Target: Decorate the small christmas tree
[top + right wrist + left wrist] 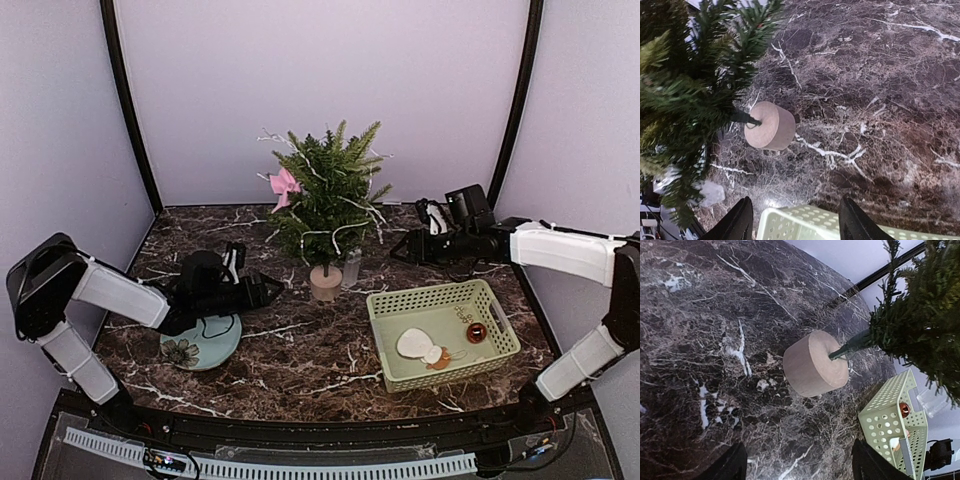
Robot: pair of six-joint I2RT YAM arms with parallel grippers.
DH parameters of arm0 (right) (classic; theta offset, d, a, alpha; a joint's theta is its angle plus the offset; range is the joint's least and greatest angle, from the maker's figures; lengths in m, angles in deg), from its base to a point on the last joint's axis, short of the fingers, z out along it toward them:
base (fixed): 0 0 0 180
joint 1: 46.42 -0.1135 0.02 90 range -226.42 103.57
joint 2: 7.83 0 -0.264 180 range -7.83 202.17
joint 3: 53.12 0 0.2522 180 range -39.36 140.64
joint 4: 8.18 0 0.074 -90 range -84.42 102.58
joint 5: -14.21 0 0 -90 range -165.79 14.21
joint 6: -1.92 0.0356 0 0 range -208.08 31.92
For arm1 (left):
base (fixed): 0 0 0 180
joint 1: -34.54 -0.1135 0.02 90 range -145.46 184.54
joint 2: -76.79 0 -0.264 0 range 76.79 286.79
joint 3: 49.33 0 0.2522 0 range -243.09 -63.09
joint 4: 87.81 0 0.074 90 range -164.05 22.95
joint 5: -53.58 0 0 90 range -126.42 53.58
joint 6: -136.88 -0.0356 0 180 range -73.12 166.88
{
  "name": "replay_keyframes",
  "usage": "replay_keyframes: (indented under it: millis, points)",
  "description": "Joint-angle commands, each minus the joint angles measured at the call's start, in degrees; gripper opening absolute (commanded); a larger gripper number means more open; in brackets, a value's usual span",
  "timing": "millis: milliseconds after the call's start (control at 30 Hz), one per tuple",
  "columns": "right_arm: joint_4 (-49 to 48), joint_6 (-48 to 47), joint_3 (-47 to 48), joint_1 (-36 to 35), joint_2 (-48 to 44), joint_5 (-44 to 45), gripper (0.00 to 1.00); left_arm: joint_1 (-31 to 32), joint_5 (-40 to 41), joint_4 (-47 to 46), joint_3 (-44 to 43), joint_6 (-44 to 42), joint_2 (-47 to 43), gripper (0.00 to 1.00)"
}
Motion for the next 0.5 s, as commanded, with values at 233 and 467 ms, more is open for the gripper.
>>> replay_keyframes:
  millis: [233, 467]
  points:
    - [-15.59, 8.33, 5.79, 1.96, 14.54, -6.15, 0.47, 2.98, -1.18, -16.51, -8.30, 8.05, 16.35, 0.70]
    - [-15.37, 7.10, 6.84, 2.17, 17.45, -5.22, 0.42, 3.79, -0.55, -15.57, -13.66, 9.22, 22.33, 0.67]
